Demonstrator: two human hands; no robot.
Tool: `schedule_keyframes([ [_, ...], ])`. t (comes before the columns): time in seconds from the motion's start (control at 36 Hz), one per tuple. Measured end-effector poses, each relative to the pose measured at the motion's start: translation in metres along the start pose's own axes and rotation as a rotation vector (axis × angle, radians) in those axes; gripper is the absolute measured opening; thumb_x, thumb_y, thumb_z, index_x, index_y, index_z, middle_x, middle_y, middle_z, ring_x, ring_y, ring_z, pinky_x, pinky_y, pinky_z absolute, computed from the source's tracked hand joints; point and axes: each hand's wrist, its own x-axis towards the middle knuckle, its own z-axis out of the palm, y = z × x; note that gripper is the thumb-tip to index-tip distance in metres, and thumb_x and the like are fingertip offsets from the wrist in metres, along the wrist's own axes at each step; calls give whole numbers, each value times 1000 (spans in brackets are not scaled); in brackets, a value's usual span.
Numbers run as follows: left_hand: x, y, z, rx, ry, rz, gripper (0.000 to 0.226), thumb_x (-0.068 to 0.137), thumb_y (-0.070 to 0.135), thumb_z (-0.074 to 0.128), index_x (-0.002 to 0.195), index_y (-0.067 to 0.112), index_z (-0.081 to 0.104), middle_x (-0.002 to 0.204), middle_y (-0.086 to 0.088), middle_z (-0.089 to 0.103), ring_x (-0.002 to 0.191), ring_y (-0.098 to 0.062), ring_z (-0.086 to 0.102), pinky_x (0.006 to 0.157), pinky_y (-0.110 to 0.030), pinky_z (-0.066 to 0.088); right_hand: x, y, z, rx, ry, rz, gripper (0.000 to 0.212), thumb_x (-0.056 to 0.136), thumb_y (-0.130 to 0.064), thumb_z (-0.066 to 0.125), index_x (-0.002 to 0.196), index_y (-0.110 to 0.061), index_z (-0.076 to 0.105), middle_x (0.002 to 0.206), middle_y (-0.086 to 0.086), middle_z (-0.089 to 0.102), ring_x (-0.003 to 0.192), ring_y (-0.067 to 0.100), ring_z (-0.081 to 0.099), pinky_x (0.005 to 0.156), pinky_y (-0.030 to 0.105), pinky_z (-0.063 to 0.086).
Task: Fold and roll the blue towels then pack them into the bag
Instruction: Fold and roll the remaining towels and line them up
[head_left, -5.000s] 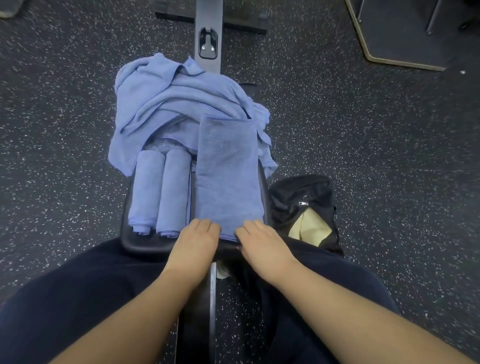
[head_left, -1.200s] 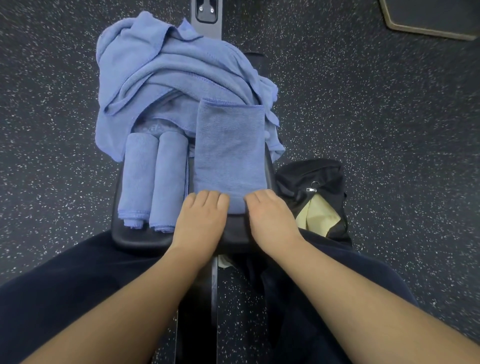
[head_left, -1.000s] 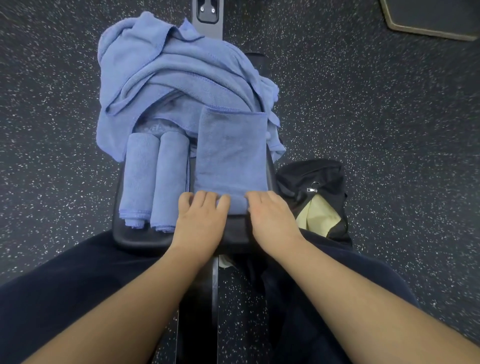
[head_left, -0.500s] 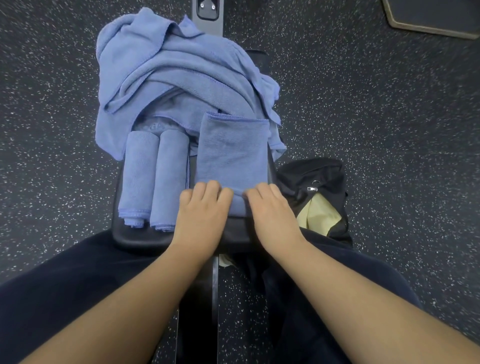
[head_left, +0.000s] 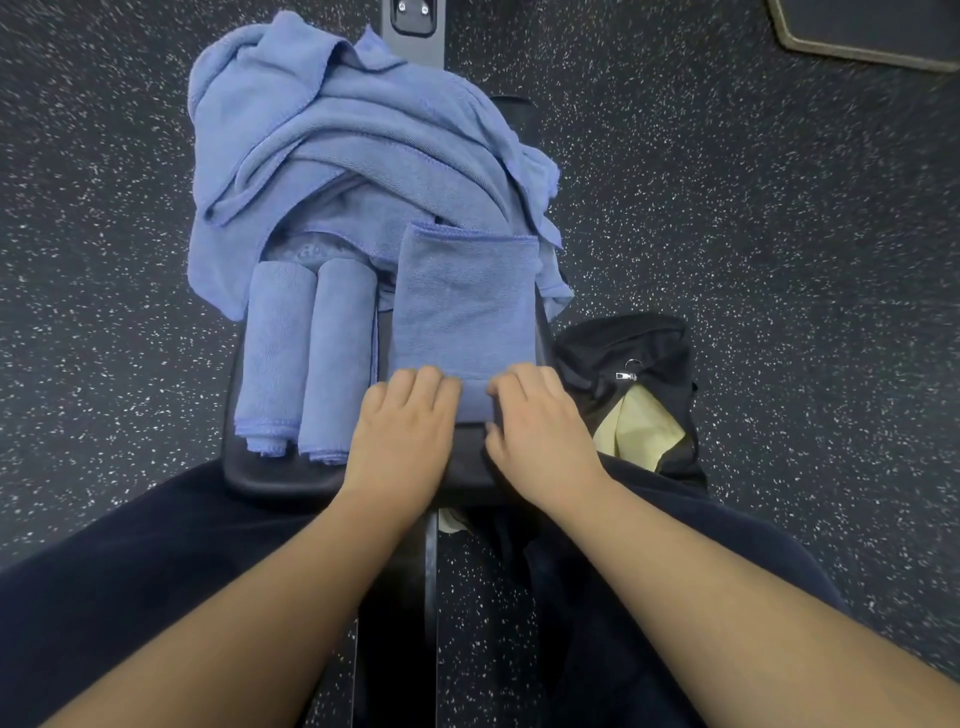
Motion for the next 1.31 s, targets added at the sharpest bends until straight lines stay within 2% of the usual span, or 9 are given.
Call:
schedule_keyframes([
  [0.25,8,-3,1,8,13,5,22,73,8,49,90,13,61,87,-6,57,80,-28,54,68,-34,27,10,5,0,34,-39,-6,43,53,1,78,91,-9,61,90,6,59,82,30,57,74,29,40],
  [0.36,10,-2,-1,-4,6,-1,32,74,8,31,88,12,60,86,-7,57,78,-29,55,69,-34,27,13,3,1,24,-24,-11,35,58,6,65,90,-8,62,86,7,59,79,30,56,67,36,51],
  [0.5,14,-5,2,-16,7,-3,34,76,8,32,91,10,62,85,-8,61,78,-31,58,73,-35,29,14,4,0,9,-22,-24,42,73,-11,29,96,-9,63,88,6,60,81,28,57,72,34,48],
  [0.67,16,-8,2,-64,1,-18,38,74,8,30,90,9,64,79,-7,62,76,-31,61,76,-36,28,17,8,1,-6,-33,11,30,68,1,64,97,-9,63,89,6,60,83,29,56,76,30,35],
  [0.75,13,-8,2,-52,29,-27,38,74,7,31,90,9,65,78,-6,61,78,-30,60,77,-36,27,17,9,0,-20,-74,0,32,66,-1,75,94,-10,63,85,5,60,79,29,57,73,33,42],
  [0.92,13,-10,11,-6,28,1,16,75,8,57,89,9,65,73,-6,59,77,-30,58,77,-38,27,17,9,-3,-23,-125,-14,21,77,-5,70,96,-8,63,83,7,61,78,31,58,69,36,46],
  [1.03,11,-9,13,-46,37,0,25,87,18,42,86,10,65,74,-8,59,78,-31,56,77,-39,26,20,6,-9,-29,-263,6,22,96,-12,47,117,-6,53,102,10,62,97,33,53,82,38,34],
  [1.17,13,-9,13,-107,126,-10,20,87,20,48,87,14,66,89,-8,60,88,-28,47,78,-39,26,17,3,-3,-75,-135,31,9,80,-2,60,86,-9,58,73,7,60,71,31,56,64,35,36],
  [1.31,13,-4,0,-199,151,15,25,73,9,46,90,16,63,96,-9,58,87,-26,43,72,-36,25,17,0,-1,-114,22,-1,34,72,-11,30,81,-12,62,69,2,60,66,25,57,59,30,45],
])
